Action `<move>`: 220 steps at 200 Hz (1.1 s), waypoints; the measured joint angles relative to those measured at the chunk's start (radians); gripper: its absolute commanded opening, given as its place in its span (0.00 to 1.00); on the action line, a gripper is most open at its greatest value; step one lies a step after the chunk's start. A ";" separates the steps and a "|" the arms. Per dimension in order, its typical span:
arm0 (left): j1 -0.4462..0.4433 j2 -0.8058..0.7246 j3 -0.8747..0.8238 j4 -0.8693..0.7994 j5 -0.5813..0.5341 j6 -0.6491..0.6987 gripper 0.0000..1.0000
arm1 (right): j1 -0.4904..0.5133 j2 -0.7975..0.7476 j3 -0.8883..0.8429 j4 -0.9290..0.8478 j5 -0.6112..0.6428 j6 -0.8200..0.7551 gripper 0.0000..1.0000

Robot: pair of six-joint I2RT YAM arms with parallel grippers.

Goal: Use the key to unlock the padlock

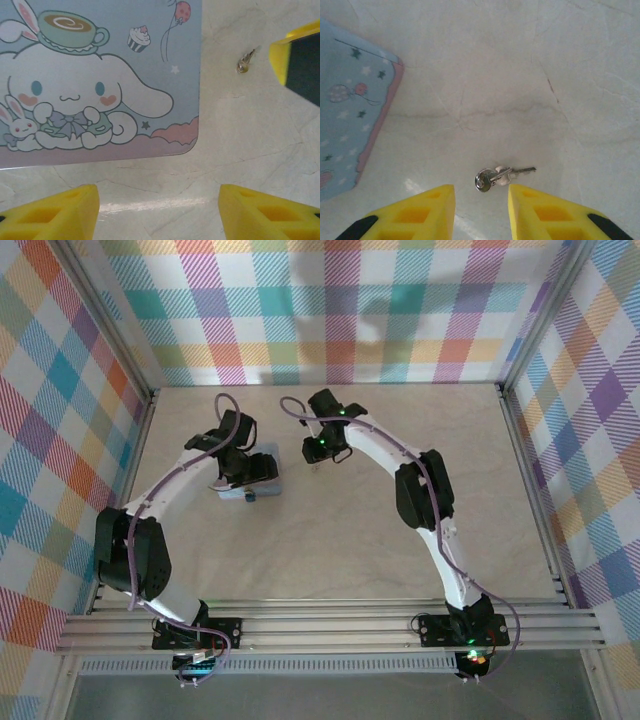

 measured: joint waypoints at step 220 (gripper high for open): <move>0.001 0.036 0.000 -0.026 -0.020 0.032 0.64 | 0.059 0.091 0.067 -0.073 0.208 -0.005 0.38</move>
